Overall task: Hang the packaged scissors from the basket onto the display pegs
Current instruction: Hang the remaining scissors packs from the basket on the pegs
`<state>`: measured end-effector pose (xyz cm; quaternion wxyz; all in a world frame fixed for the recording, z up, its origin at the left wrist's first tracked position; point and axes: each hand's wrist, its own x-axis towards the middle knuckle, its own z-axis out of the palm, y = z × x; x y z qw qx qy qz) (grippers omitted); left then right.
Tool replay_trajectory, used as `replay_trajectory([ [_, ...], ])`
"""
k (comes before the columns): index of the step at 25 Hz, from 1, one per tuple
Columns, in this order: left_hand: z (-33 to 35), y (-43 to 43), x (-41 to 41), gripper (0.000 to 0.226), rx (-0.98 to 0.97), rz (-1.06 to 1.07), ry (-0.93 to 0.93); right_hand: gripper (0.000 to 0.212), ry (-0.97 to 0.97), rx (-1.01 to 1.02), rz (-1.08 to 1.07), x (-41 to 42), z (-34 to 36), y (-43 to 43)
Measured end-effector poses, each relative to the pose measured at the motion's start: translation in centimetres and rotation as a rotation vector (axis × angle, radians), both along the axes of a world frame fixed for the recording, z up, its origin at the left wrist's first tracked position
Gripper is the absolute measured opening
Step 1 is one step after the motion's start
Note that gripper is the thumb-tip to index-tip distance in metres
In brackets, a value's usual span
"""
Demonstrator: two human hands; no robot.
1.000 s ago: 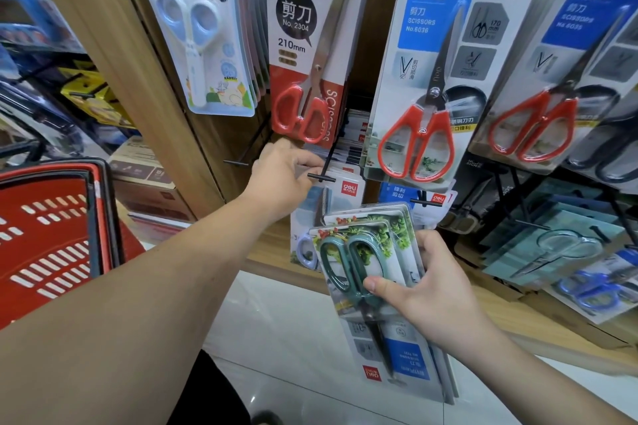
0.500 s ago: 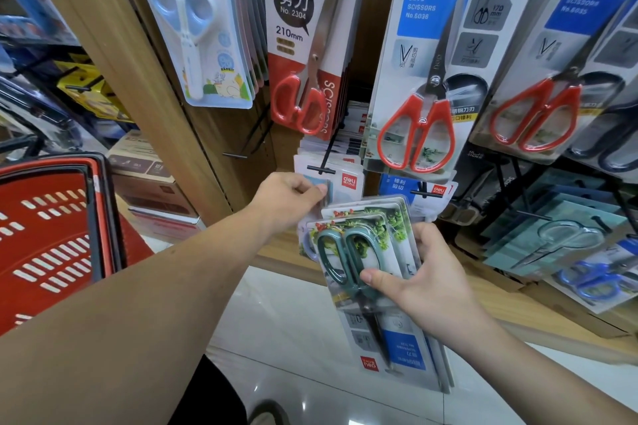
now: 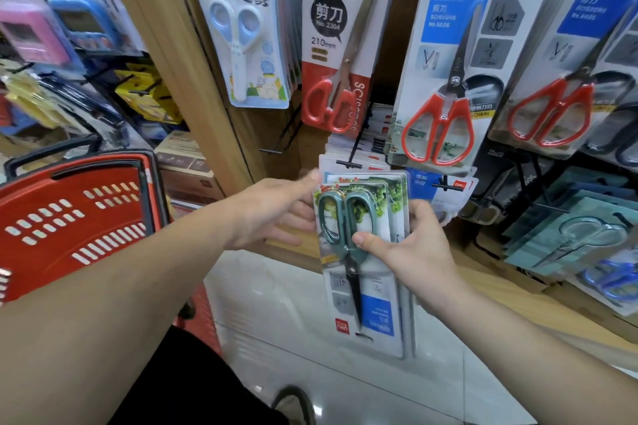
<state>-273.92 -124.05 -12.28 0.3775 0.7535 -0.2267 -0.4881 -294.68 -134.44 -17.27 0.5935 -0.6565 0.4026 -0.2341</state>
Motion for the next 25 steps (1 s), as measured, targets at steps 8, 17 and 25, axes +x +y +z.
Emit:
replay_trajectory([
  [8, 0.7, 3.2, 0.7, 0.043, -0.220, 0.179, -0.001, 0.059, -0.188, 0.283, 0.046, 4.3, 1.0, 3.5],
  [17, -0.6, 6.9, 2.0, 0.061, -0.113, -0.225, 0.061, 0.059, -0.236, 0.348, 0.106, 4.4, 0.6, 4.2],
  [25, 0.7, 6.6, -0.5, 0.062, -0.202, -0.250, 0.012, 0.070, -0.178, 0.432, 0.223, -0.2, 2.3, 3.9],
])
